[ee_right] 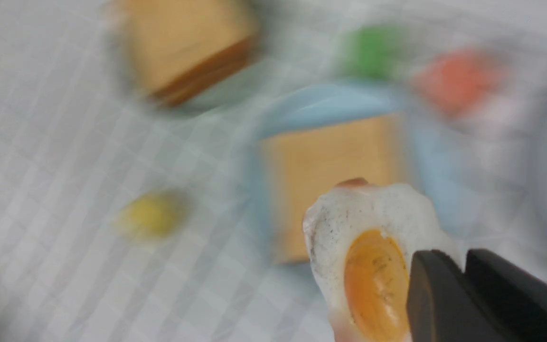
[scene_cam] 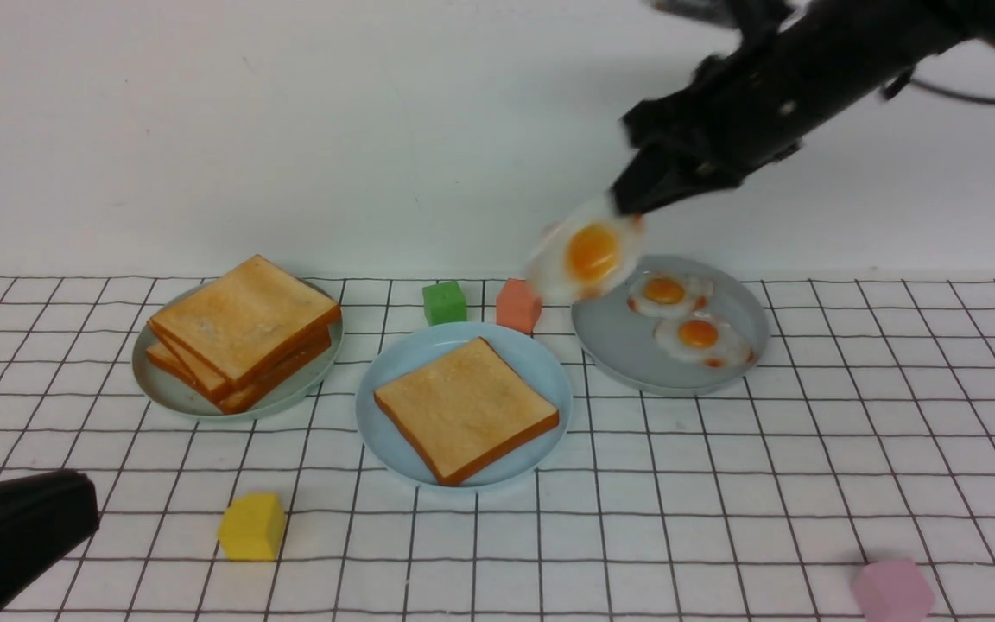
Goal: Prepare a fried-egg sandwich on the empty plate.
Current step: Use the right arm to place the fried egg on the slice of bread in the middle
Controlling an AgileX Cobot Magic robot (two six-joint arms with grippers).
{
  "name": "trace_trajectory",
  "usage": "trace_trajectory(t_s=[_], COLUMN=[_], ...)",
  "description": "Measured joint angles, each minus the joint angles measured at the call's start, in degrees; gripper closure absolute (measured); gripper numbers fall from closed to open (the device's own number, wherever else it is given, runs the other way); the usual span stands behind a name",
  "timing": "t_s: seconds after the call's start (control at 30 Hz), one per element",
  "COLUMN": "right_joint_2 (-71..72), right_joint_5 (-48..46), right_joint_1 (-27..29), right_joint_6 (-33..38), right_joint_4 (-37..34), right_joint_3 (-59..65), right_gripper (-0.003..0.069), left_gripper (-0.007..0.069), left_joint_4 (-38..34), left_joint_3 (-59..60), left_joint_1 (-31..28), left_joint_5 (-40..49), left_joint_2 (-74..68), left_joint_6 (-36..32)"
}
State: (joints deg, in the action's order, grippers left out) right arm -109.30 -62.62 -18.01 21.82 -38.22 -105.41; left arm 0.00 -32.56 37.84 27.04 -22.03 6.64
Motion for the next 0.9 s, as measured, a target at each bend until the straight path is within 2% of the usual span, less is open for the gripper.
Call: trace_trajectory(t_s=[0.13, 0.23, 0.43, 0.67, 0.9], right_joint_2=[0.2, -2.1, -9.3, -14.4, -17.5], right_joint_5=[5.9, 11.1, 20.1, 23.1, 25.2], right_joint_1=[-5.2, -6.3, -5.1, -2.1, -1.8], right_joint_6=[4.8, 5.6, 6.2, 7.2, 7.9], right_joint_4=[-8.0, -10.7, -15.6, -21.6, -26.8], right_joint_3=[9.2, 11.0, 11.0, 11.4, 11.5], right_gripper=[0.0582, 0.0582, 0.0583, 0.0583, 0.058], left_gripper=[0.0638, 0.0638, 0.0637, 0.0636, 0.0636], left_joint_4=[0.0, 0.0, 0.0, 0.0, 0.0], left_joint_3=[0.0, 0.0, 0.0, 0.0, 0.0], left_joint_1=[0.0, 0.0, 0.0, 0.0, 0.0], left_joint_5=[0.3, 0.3, 0.3, 0.6, 0.6], left_joint_2=[0.0, 0.0, 0.0, 0.0, 0.0], left_joint_6=[0.0, 0.0, 0.0, 0.5, 1.3])
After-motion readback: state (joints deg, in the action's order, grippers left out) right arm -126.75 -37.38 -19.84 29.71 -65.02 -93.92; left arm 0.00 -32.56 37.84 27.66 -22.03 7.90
